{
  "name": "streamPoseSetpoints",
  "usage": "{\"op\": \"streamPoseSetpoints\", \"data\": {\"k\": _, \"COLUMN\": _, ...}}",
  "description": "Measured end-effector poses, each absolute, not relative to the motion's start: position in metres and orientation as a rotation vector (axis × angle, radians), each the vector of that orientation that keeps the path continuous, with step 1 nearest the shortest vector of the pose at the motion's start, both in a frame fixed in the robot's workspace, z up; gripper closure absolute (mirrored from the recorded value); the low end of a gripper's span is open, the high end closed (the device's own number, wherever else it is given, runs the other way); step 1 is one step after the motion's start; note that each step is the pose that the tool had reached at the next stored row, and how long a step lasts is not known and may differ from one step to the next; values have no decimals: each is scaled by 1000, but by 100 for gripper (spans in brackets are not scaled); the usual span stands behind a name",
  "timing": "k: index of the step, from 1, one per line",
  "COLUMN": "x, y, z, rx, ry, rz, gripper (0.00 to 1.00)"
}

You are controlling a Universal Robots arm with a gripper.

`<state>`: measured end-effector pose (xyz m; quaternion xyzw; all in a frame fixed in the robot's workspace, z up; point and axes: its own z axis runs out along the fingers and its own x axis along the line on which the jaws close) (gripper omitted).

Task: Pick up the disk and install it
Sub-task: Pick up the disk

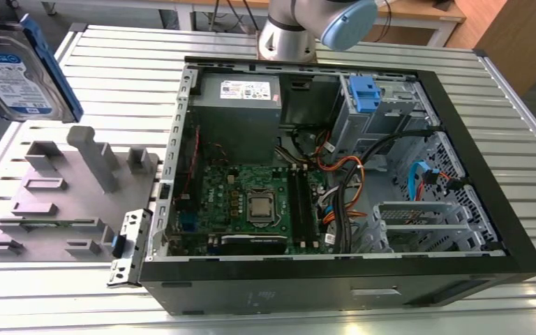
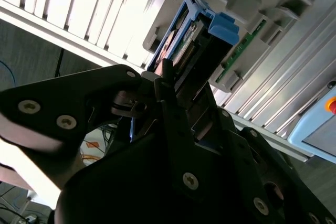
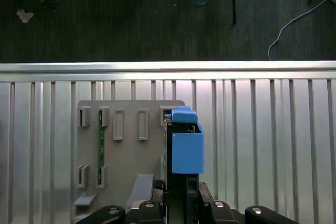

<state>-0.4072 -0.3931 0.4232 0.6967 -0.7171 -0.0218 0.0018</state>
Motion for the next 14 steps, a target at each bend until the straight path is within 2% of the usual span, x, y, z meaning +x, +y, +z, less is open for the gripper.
{"op": "streamPoseSetpoints", "data": {"k": 14, "x": -407, "y": -393, "z": 431, "rx": 2186, "ry": -2250, "rz": -68, "gripper": 65}}
